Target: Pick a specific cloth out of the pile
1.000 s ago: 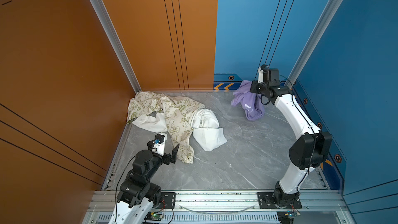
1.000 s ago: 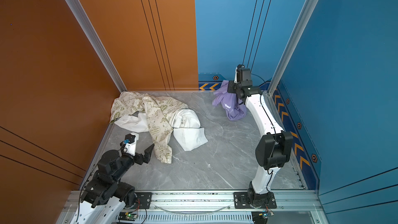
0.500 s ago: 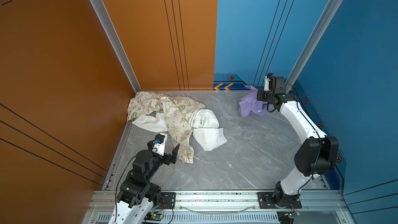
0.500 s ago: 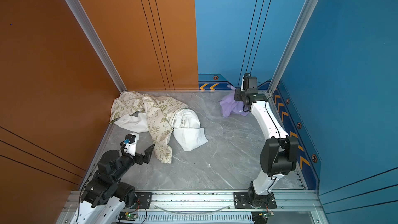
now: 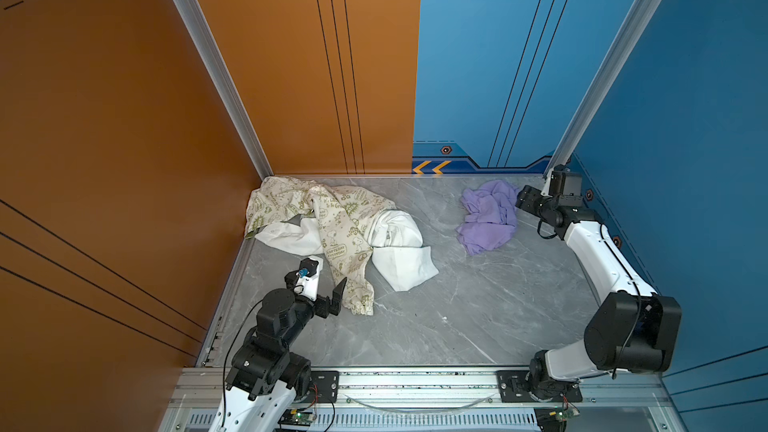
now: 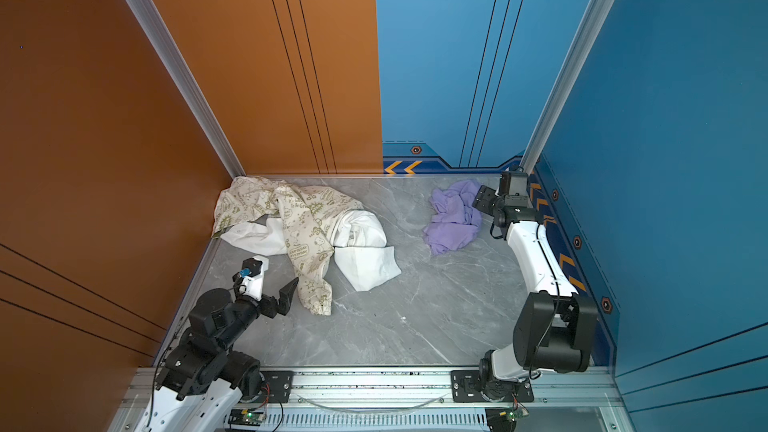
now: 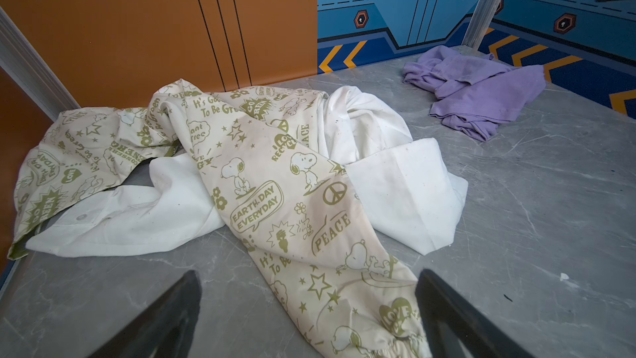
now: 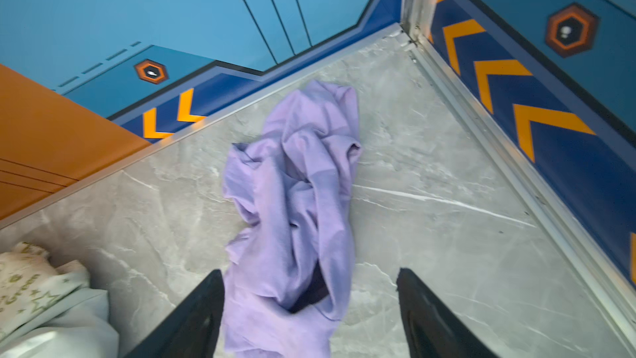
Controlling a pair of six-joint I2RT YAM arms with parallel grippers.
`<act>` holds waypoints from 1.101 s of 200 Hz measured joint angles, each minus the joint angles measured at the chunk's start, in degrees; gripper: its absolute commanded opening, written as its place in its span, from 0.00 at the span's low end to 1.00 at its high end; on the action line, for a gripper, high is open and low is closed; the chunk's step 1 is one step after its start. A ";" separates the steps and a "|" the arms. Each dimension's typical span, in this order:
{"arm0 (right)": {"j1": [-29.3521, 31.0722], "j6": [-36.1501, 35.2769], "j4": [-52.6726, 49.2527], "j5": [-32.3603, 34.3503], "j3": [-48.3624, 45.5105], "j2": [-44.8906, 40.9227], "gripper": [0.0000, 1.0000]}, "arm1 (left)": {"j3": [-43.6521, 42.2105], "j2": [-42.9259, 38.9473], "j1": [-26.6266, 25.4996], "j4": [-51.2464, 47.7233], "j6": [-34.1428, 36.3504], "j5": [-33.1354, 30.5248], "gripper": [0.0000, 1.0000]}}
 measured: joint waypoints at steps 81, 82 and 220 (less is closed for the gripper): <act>9.38 -3.56 -2.75 -3.13 5.35 12.33 1.00 | 0.00 0.04 -0.70 0.00 0.02 -0.04 0.98; 9.38 -3.56 -2.75 -3.13 5.29 12.50 1.00 | 0.00 0.04 -0.70 0.00 0.02 -0.04 0.98; 0.87 0.22 -3.48 -6.80 -7.54 18.01 1.00 | 0.00 0.04 -0.76 0.00 0.42 -0.07 0.98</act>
